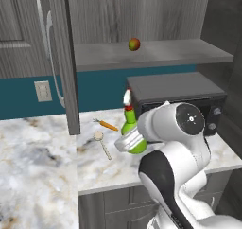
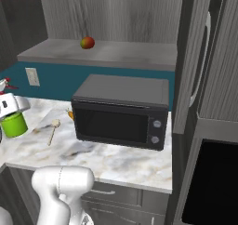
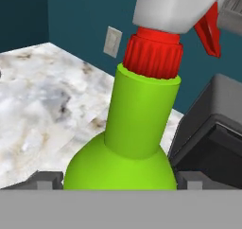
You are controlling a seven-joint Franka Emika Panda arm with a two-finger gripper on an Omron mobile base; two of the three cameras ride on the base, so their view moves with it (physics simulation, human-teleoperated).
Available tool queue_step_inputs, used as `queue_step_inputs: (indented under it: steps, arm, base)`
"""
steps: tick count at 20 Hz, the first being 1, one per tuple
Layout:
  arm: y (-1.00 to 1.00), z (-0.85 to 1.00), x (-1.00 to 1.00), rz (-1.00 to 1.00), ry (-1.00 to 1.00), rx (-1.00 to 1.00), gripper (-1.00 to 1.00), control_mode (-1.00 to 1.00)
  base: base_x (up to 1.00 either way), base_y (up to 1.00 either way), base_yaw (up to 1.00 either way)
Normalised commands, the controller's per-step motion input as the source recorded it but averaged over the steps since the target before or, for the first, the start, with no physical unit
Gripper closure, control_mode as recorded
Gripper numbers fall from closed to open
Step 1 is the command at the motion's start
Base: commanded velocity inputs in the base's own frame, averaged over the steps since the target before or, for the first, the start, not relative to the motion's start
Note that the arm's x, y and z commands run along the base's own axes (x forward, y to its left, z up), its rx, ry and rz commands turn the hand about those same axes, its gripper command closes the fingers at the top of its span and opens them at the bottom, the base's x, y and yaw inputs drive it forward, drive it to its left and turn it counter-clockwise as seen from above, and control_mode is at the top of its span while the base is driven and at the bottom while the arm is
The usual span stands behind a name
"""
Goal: Pick the spray and dish brush from the cabinet and place them on the counter.
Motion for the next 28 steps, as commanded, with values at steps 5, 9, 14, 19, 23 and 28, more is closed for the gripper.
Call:
queue_step_inputs:
  steps: [5,9,14,19,23,28]
  arm:
    - [0.01,-0.33,0.76,0.0,-0.12,0.0,1.0,-1.0]
    - [0.03,-0.45,0.9,0.02,-0.1,0.0,1.0,-1.0]
    - [0.28,-0.63,0.9,0.08,-0.02,0.0,1.0,-1.0]
    - [0.52,-0.56,0.73,0.14,-0.01,0.0,1.0,-1.0]
    - [0.3,-0.48,0.39,0.08,0.0,0.0,1.0,-1.0]
    - [0.04,-0.26,0.15,0.0,-0.05,0.01,1.0,-1.0]
  base:
    - [0.0,0.0,0.0]
    - [0.0,0.0,0.0]
    - [0.0,0.0,0.0]
    - [0.0,0.0,0.0]
    - [0.0,0.0,0.0]
    - [0.0,0.0,0.0]
